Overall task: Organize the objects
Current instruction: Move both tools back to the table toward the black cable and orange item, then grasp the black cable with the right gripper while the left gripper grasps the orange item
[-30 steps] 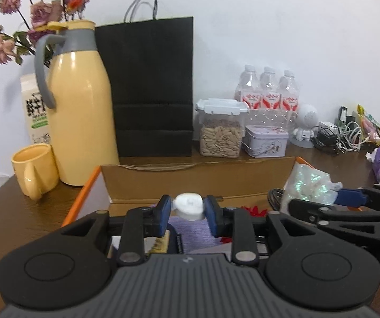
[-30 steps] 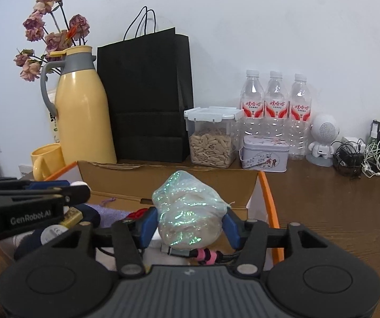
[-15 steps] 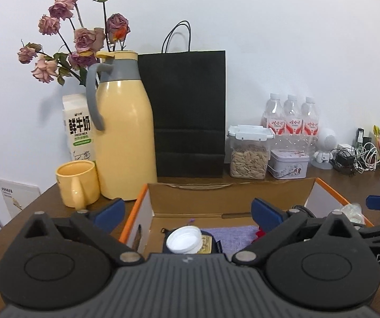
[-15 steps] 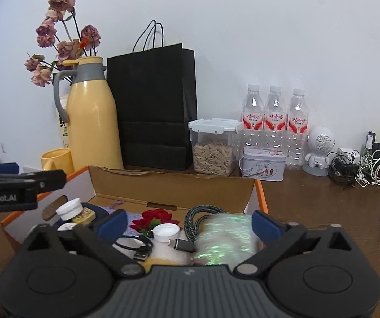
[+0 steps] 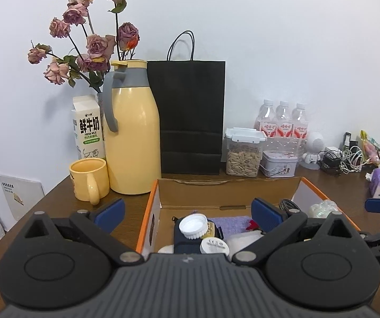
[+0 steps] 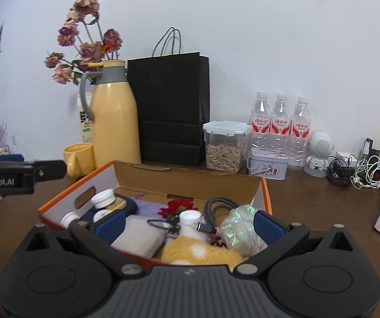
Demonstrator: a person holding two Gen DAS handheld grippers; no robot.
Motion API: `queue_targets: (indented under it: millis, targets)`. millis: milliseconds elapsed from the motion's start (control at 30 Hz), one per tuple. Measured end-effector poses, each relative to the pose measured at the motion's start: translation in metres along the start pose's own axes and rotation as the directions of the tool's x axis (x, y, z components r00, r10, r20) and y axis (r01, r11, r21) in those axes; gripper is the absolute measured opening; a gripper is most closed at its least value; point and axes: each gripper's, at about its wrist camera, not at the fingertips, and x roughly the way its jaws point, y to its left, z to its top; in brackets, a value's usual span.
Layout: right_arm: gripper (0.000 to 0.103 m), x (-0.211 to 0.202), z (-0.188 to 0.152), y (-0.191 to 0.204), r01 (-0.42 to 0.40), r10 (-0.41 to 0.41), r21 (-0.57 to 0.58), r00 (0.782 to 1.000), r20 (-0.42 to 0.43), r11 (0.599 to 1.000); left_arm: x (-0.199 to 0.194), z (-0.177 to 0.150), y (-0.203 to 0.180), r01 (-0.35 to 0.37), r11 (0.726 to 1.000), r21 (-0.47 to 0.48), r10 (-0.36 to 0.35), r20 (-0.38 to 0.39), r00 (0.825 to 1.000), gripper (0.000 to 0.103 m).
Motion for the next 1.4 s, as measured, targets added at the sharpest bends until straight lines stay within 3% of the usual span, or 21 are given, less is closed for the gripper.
queue_targets:
  millis: [233, 467, 700, 867, 1133, 1333, 1400]
  targets:
    - [0.103, -0.024, -0.017, 0.015, -0.026, 0.026, -0.006, 0.998, -0.050, 1.000, -0.021, -0.016, 0.005, 0.018, 1.000, 0.007, -0.018, -0.045, 0.999, 0.103]
    - [0.103, -0.037, -0.049, 0.023, -0.053, 0.054, 0.012, 0.991, -0.125, 0.999, -0.031, -0.046, 0.017, -0.001, 1.000, 0.004, 0.002, -0.138, 0.990, 0.103]
    - [0.103, -0.033, -0.078, 0.035, -0.078, 0.080, 0.017, 0.974, -0.213, 0.997, -0.039, -0.071, 0.035, -0.034, 0.999, -0.021, 0.029, -0.208, 0.978, 0.103]
    - [0.102, -0.025, -0.091, 0.043, -0.080, 0.081, 0.015, 0.965, -0.249, 0.997, -0.042, -0.082, 0.039, -0.013, 1.000, -0.023, 0.007, -0.244, 0.970, 0.103]
    - [0.082, -0.009, -0.093, 0.051, -0.089, 0.090, 0.015, 0.961, -0.263, 0.996, -0.039, -0.089, 0.040, 0.011, 1.000, -0.029, -0.019, -0.272, 0.962, 0.103]
    - [0.077, -0.004, -0.093, 0.049, -0.096, 0.101, 0.034, 0.960, -0.262, 0.995, -0.035, -0.091, 0.041, 0.008, 0.999, -0.039, -0.019, -0.282, 0.959, 0.103]
    - [0.068, -0.002, -0.094, 0.050, -0.100, 0.106, 0.033, 0.958, -0.266, 0.994, -0.035, -0.092, 0.041, 0.007, 0.999, -0.043, -0.019, -0.283, 0.959, 0.103]
